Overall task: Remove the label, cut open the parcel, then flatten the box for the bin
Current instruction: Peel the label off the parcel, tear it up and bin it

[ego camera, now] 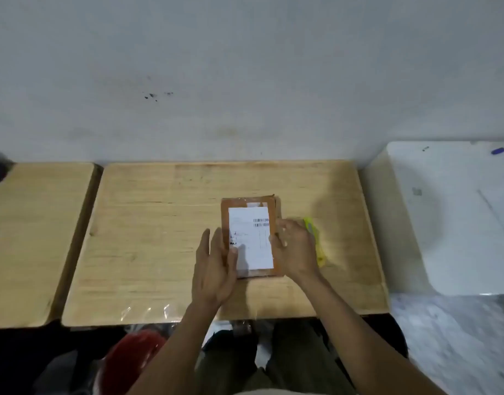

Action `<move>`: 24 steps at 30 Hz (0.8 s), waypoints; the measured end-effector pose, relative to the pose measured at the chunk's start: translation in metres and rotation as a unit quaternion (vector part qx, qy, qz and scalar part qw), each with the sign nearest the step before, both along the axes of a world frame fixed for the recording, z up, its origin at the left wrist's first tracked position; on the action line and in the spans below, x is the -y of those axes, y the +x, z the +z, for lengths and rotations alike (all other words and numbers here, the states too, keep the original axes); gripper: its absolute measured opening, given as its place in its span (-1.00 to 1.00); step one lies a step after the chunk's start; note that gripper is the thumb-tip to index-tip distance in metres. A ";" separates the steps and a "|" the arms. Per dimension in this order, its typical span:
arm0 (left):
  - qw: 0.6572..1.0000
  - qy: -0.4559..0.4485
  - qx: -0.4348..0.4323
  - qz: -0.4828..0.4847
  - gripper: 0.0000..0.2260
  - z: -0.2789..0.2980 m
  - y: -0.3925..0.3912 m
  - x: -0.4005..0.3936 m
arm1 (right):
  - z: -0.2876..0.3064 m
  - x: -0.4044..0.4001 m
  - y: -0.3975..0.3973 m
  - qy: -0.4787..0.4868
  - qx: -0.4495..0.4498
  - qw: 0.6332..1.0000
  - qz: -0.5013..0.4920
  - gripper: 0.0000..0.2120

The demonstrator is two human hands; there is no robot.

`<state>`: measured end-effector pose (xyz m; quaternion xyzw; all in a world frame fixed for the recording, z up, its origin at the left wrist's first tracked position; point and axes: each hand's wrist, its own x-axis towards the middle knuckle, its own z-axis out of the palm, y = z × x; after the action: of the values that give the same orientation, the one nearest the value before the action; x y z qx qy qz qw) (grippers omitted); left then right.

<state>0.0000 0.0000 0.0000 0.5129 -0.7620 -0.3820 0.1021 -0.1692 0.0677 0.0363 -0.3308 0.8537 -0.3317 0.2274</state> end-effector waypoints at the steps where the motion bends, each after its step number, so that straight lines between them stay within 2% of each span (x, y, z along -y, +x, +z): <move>1: 1.000 -0.005 -0.008 -0.004 -0.46 -0.005 -0.002 0.003 | -0.006 0.003 -0.001 -0.008 -0.003 1.000 -0.004 -0.79; 6: 1.000 -0.013 -0.001 -0.018 -0.41 -0.019 -0.017 0.006 | -0.024 0.014 -0.003 0.019 -0.023 0.999 -0.019 -0.75; 11: 0.998 -0.058 0.011 -0.015 -0.39 -0.034 -0.030 0.002 | -0.043 0.033 -0.016 0.035 -0.032 0.998 -0.030 -0.67; 17: 0.989 -0.134 0.021 -0.055 -0.40 -0.061 -0.029 -0.002 | -0.055 0.051 -0.025 0.032 -0.033 0.999 -0.028 -0.66; 24: 0.991 -0.123 0.045 -0.039 -0.38 -0.059 -0.033 -0.001 | -0.066 0.055 -0.030 0.027 -0.040 0.999 -0.018 -0.68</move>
<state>-0.0330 0.0014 -0.0586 0.4831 -0.8265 -0.2653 0.1147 -0.1994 0.0125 -0.0294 -0.3222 0.8764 -0.2994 0.1960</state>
